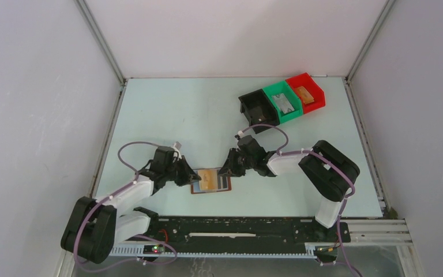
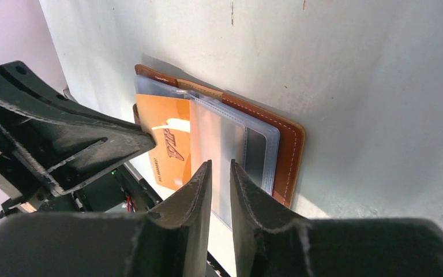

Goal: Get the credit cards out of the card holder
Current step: Remove the credit card from the card holder, then place the credit card in the storage box.

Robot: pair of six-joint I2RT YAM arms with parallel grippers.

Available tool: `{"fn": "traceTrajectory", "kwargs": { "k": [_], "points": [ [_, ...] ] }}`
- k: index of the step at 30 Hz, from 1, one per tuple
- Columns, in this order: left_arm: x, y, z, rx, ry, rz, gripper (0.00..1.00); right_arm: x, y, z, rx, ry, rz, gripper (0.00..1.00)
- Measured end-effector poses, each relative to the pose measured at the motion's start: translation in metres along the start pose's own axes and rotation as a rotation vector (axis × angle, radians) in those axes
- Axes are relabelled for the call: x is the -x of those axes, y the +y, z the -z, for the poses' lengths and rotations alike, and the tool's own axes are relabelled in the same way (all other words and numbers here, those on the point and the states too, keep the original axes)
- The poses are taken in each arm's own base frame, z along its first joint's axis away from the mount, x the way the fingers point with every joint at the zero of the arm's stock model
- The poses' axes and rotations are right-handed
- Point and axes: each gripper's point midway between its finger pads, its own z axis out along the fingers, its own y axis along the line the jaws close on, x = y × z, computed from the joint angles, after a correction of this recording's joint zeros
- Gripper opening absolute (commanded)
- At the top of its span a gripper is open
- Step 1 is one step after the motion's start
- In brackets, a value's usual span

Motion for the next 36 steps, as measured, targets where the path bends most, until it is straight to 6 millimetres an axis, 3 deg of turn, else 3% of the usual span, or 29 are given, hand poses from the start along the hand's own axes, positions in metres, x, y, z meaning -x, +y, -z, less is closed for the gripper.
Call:
{"fn": "traceTrajectory", "kwargs": {
  "k": [9,13,19,24,32,36],
  "points": [
    [0.013,-0.013,0.015,0.027,-0.005,-0.039,0.0,-0.001,-0.003,0.006,-0.01,0.003,-0.004,0.28],
    [0.016,-0.017,0.02,0.038,0.007,-0.058,0.0,-0.002,-0.003,0.014,-0.012,0.007,-0.007,0.35],
    [0.011,-0.016,0.024,0.049,0.036,-0.073,0.0,0.001,0.014,0.026,0.045,0.009,0.014,0.51],
    [0.006,-0.021,0.029,0.019,0.056,-0.08,0.0,0.001,0.034,0.035,0.131,0.031,0.031,0.54],
    [0.023,-0.071,0.055,-0.169,0.004,-0.114,0.0,-0.001,0.077,0.05,0.364,0.071,0.042,0.52],
    [0.033,-0.086,0.063,-0.253,-0.015,-0.088,0.0,0.002,0.087,0.06,0.462,0.064,0.017,0.53]
  ]
}}
